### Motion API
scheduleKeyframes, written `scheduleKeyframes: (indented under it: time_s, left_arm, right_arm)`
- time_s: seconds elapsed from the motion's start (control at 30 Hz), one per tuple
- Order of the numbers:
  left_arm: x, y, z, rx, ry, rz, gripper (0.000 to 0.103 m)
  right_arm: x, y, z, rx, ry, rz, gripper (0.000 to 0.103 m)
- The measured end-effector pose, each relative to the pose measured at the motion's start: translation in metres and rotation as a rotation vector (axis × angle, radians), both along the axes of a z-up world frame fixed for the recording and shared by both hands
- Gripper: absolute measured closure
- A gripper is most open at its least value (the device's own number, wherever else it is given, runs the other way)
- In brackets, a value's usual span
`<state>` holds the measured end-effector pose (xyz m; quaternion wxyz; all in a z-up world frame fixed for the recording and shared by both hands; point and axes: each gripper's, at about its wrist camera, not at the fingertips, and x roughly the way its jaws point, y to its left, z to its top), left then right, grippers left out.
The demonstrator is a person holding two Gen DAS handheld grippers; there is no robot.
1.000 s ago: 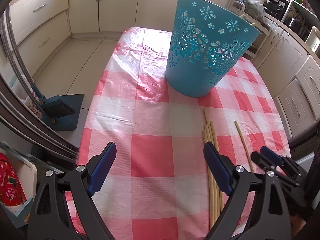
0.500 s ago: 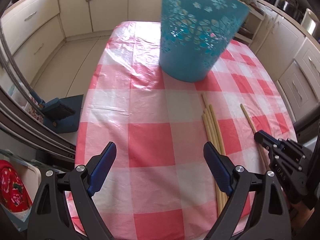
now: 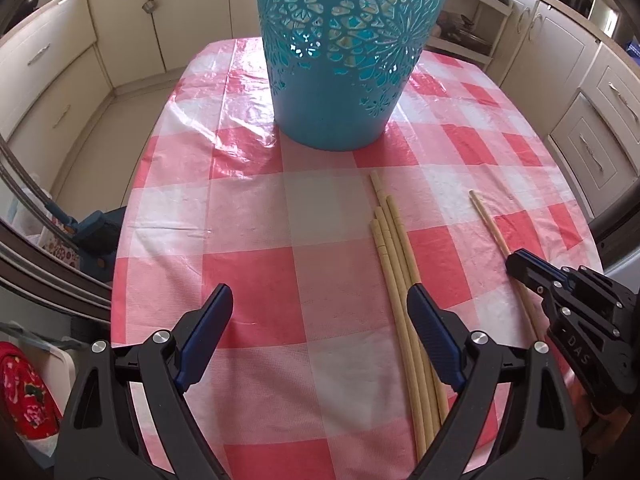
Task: Organize utensils
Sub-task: 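Lower the right tool to the bundle and close on one chopstick, then close the left tool on a chopstick from the bundle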
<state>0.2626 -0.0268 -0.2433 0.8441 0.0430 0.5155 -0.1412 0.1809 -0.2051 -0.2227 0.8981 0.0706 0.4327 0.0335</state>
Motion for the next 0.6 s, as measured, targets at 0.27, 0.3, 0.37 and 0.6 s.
scheduleKeyframes:
  time_s: [0.27, 0.3, 0.37, 0.6]
  left_arm:
    - [0.002, -0.007, -0.008, 0.046, 0.012, 0.002, 0.020]
    - [0.002, -0.007, -0.008, 0.051, 0.010, 0.006, 0.021]
    - [0.003, -0.008, -0.009, 0.072, 0.002, 0.013, 0.025]
    - [0.004, -0.018, -0.009, 0.094, -0.022, -0.014, 0.039]
  right_arm:
    - [-0.001, 0.002, 0.000, -0.013, -0.004, 0.006, 0.098]
    - [-0.001, 0.002, 0.000, -0.013, -0.003, 0.006, 0.098]
    - [-0.001, 0.002, 0.000, -0.018, -0.002, 0.008, 0.097]
    - [0.009, 0.011, 0.001, -0.068, 0.017, 0.025, 0.096]
